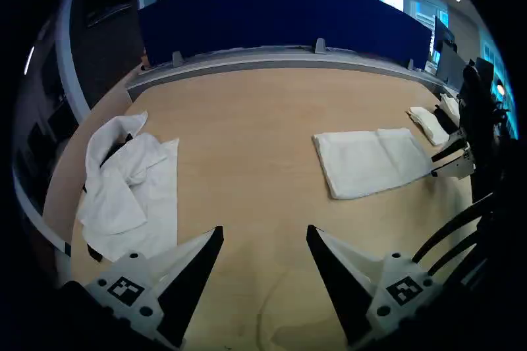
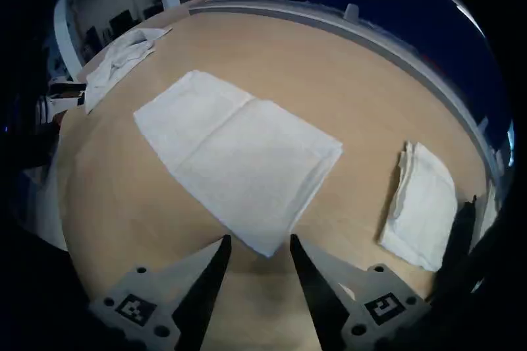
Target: Fold towel
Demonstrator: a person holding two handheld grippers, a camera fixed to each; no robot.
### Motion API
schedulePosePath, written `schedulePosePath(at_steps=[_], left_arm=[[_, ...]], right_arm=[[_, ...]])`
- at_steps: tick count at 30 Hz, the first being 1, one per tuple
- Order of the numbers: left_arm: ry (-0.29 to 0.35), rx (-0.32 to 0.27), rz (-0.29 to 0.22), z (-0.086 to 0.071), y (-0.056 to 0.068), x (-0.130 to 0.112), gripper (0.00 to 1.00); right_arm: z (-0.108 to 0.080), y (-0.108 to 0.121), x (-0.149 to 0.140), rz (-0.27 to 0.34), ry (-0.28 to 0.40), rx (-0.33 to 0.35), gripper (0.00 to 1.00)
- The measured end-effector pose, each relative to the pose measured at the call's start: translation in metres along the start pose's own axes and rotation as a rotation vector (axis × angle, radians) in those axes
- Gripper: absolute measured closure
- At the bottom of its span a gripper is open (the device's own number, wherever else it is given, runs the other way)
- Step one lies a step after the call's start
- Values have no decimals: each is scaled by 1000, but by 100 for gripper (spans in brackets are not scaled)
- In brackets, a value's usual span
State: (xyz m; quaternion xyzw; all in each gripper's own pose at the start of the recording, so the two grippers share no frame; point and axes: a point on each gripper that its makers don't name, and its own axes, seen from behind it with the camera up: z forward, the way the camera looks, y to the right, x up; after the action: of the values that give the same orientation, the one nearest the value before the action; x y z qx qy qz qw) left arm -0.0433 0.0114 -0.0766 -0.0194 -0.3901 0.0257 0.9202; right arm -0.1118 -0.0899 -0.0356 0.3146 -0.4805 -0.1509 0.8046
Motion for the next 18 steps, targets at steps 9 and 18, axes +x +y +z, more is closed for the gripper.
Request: schedulePosePath(at_steps=[9, 18], left_arm=[[-3, -1, 1, -6, -4, -3, 6], [-5, 0, -8, -9, -6, -6, 6]], right_arm=[[5, 7, -9, 9, -22, -6, 53], [8, 9, -10, 6, -24, -10, 73]])
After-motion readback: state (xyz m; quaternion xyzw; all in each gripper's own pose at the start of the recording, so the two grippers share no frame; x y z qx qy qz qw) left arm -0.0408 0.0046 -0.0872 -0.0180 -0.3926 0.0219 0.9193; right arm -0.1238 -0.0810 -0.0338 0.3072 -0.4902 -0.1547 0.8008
